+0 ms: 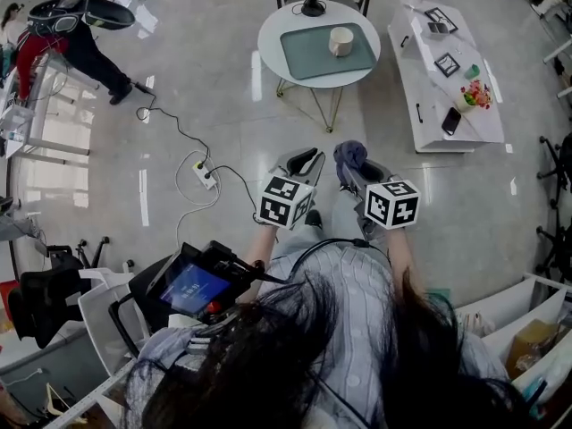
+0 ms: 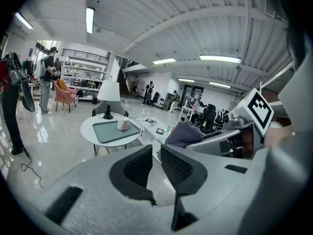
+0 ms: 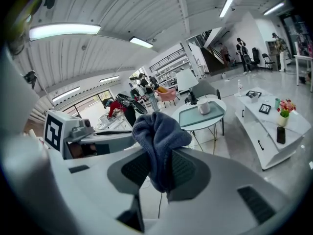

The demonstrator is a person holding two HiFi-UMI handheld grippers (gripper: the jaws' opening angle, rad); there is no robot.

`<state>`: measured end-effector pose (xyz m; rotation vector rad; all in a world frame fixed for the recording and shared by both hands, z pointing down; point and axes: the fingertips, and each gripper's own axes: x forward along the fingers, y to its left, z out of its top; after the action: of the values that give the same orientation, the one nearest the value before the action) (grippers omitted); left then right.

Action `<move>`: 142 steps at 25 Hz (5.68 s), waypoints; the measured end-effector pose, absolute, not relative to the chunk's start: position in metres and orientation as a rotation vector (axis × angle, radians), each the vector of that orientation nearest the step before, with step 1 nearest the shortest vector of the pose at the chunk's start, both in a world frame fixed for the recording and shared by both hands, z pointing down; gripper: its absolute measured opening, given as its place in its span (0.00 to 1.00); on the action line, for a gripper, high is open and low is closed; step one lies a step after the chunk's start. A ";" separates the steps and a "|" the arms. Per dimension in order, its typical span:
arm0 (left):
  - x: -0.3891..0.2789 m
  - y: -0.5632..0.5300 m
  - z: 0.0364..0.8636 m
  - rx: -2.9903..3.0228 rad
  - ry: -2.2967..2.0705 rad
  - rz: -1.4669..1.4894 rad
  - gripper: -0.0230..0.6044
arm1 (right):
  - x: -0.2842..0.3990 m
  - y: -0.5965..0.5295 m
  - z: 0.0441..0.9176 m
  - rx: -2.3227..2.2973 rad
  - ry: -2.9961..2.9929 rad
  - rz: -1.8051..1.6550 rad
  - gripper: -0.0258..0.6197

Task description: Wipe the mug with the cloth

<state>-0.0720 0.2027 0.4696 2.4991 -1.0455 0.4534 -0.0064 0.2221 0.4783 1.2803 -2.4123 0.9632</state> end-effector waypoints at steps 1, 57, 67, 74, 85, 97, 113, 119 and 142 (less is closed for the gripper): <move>-0.071 0.200 0.471 2.493 -1.049 0.449 0.12 | -0.005 0.218 0.479 1.274 -2.413 0.964 0.19; 0.001 -0.072 0.527 2.305 -1.224 0.650 0.12 | 0.083 -0.039 0.543 1.038 -2.370 1.102 0.19; -0.004 -0.134 0.556 2.336 -1.096 0.741 0.13 | 0.065 -0.095 0.562 1.036 -2.308 1.085 0.19; 0.001 -0.167 0.582 2.382 -0.992 0.849 0.13 | 0.060 -0.125 0.585 0.997 -2.238 1.028 0.19; 0.008 -0.187 0.625 2.368 -0.842 0.955 0.13 | 0.045 -0.155 0.626 0.870 -2.172 0.917 0.19; 0.021 -0.190 0.652 2.378 -0.759 1.034 0.13 | 0.042 -0.169 0.648 0.826 -2.134 0.960 0.19; 0.019 -0.191 0.661 2.414 -0.702 1.144 0.12 | 0.045 -0.169 0.651 0.829 -2.112 0.989 0.19; 0.005 -0.195 0.663 2.480 -0.569 1.259 0.12 | 0.050 -0.173 0.650 0.834 -2.111 0.995 0.19; -0.028 -0.216 0.667 2.668 0.117 1.787 0.13 | 0.090 -0.198 0.644 0.884 -2.087 0.955 0.19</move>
<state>-0.0285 -0.2160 0.6665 2.6683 0.1165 1.7874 0.0900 -0.1976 0.6443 0.8844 -2.0870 0.9554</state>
